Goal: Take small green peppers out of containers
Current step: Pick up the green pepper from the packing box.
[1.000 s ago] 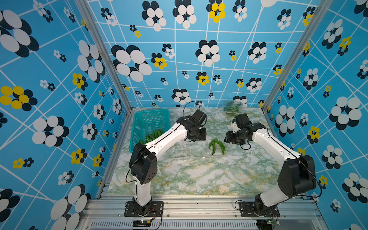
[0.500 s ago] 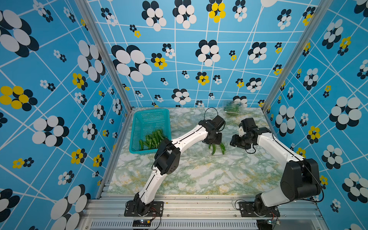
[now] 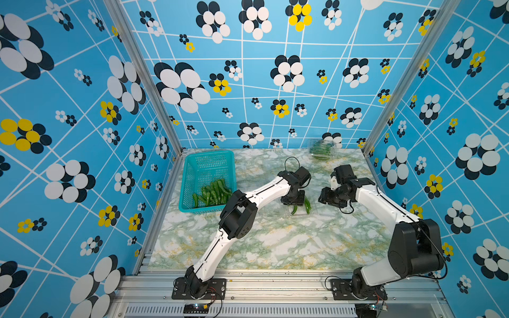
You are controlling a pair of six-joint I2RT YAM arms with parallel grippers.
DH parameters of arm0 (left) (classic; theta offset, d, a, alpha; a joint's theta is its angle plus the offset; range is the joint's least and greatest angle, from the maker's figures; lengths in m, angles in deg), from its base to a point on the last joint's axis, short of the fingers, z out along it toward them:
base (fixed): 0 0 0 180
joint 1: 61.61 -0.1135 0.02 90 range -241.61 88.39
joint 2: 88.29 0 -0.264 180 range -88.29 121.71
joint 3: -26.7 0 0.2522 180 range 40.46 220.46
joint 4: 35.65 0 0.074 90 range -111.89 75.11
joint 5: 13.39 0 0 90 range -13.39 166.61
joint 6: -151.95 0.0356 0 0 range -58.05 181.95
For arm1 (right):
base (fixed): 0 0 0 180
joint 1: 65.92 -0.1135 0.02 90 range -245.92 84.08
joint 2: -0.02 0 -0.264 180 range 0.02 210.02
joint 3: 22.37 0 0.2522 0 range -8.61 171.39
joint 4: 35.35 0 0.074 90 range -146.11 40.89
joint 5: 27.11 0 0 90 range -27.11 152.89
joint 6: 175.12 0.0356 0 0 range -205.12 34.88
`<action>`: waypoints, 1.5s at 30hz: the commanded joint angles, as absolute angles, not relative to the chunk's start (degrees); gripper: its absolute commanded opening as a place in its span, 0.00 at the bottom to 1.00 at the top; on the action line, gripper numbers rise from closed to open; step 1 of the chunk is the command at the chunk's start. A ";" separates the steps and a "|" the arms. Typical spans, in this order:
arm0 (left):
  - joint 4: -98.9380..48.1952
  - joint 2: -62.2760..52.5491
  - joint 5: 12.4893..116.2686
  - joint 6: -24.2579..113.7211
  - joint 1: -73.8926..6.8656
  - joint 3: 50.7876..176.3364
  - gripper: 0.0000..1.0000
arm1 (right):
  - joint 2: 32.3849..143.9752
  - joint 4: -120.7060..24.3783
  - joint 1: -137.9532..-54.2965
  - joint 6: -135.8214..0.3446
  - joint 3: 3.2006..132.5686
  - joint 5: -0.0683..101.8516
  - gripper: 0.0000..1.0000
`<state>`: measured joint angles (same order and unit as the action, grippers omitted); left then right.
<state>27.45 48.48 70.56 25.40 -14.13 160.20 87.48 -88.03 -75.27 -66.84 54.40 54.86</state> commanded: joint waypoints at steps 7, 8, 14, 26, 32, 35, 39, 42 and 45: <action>26.93 51.55 69.49 24.59 -14.46 161.42 0.48 | 85.65 -87.92 -74.76 -66.93 53.54 54.71 0.57; 26.91 51.60 69.49 24.57 -14.55 161.48 0.48 | 85.63 -87.90 -74.79 -66.94 53.53 54.74 0.57; 26.88 51.76 69.23 24.50 -14.54 161.46 0.38 | 85.97 -88.04 -74.71 -66.99 53.73 55.01 0.57; 27.05 51.50 69.02 24.83 -14.53 161.83 0.08 | 85.97 -89.62 -74.71 -67.05 55.55 55.34 0.57; 27.72 48.16 69.90 25.43 -14.52 161.35 0.03 | 85.57 -90.92 -74.67 -67.03 57.09 55.32 0.57; 28.09 45.85 70.54 25.93 -14.49 160.79 0.02 | 84.84 -91.38 -74.71 -66.75 57.66 55.34 0.57; 28.17 42.48 71.06 26.34 -14.46 159.25 0.02 | 83.31 -92.19 -74.71 -66.00 58.18 55.26 0.57; 27.70 39.92 71.16 26.63 -14.50 157.57 0.02 | 81.84 -92.36 -74.70 -65.29 58.42 55.10 0.57; 27.53 37.49 71.38 27.06 -14.40 156.31 0.02 | 80.25 -92.62 -74.69 -64.21 58.72 54.55 0.57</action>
